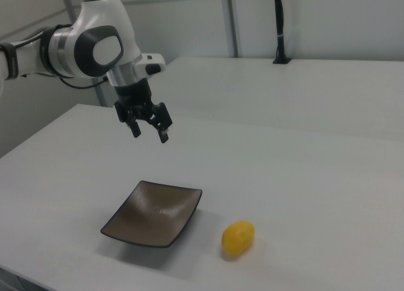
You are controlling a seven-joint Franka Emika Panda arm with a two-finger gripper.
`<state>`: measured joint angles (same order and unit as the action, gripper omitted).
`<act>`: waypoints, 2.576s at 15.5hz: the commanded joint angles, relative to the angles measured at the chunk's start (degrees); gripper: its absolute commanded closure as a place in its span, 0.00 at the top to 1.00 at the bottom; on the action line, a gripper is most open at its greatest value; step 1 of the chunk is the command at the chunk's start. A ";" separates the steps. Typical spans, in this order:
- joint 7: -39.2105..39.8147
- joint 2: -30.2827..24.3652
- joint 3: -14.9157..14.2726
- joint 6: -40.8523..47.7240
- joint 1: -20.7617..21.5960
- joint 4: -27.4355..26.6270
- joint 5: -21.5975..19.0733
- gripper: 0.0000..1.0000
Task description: Put potatoes on a ceramic plate
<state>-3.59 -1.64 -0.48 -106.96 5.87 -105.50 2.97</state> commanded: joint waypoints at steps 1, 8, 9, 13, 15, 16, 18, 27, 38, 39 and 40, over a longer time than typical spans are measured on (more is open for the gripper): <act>0.87 -1.17 -0.23 0.61 -0.15 -0.06 0.46 1.00; 0.60 -1.35 -0.23 0.88 -0.15 -0.06 0.46 1.00; 0.60 -1.35 -0.23 0.79 -0.15 -0.06 0.46 1.00; 0.60 -1.43 -0.14 0.35 -0.15 -0.23 0.55 1.00; 0.60 -1.70 -0.23 0.09 -0.24 -0.15 0.63 1.00; 0.69 -1.79 -0.14 -0.87 -0.33 -0.23 0.64 1.00; 2.09 -2.49 -0.14 -1.40 -1.29 -0.41 0.64 1.00; 9.13 -3.72 -1.36 -1.23 -3.58 -0.58 0.55 1.00; 9.13 0.40 -6.11 -9.40 -10.35 -5.50 1.95 1.00; 9.13 1.45 -6.81 -10.10 -10.52 -5.59 1.95 1.00; 9.04 2.34 -7.08 -10.89 -11.22 -5.68 1.95 1.00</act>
<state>4.52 -1.70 -6.01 -114.90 -4.54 -110.36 4.11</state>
